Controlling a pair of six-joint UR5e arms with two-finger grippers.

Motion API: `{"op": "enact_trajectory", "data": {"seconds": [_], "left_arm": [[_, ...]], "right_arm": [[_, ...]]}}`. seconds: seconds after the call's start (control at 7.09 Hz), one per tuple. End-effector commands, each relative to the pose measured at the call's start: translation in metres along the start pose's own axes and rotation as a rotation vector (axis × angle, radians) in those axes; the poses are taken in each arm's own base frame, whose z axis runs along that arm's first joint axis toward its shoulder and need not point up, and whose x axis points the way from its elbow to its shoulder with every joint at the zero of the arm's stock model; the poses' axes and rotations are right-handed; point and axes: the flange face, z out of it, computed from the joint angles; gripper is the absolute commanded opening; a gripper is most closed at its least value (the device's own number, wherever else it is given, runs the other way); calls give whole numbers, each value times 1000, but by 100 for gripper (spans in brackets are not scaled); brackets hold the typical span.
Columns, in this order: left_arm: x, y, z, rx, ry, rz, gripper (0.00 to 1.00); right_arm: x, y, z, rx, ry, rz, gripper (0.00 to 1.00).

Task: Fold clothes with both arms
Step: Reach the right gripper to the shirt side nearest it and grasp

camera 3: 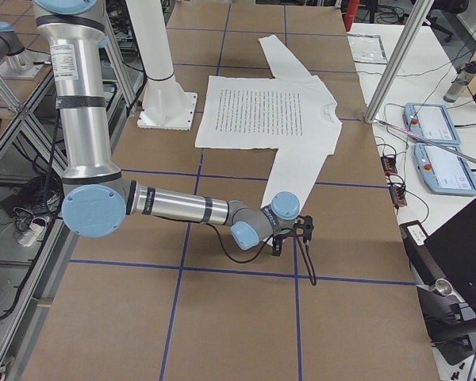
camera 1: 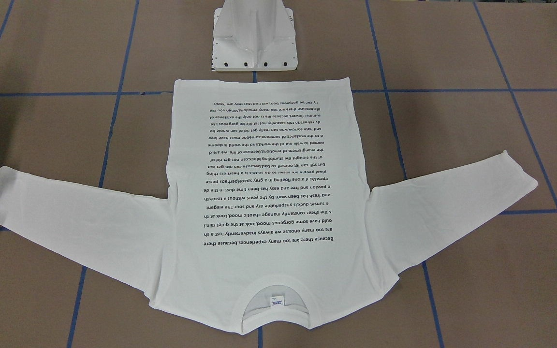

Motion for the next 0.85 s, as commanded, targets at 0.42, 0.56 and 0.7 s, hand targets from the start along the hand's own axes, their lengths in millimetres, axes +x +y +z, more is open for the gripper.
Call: {"op": "enact_trajectory", "data": {"seconds": [0.42, 0.56, 0.7], "left_arm": [[0, -1, 0, 1, 0, 1, 99], [0, -1, -1, 2, -1, -1, 99], [1, -2, -1, 3, 0, 1, 99]], "right_arm": [[0, -3, 5, 3, 13, 1, 7], [6, 1, 7, -3, 18, 0, 0], [3, 1, 4, 0, 11, -1, 0]]}}
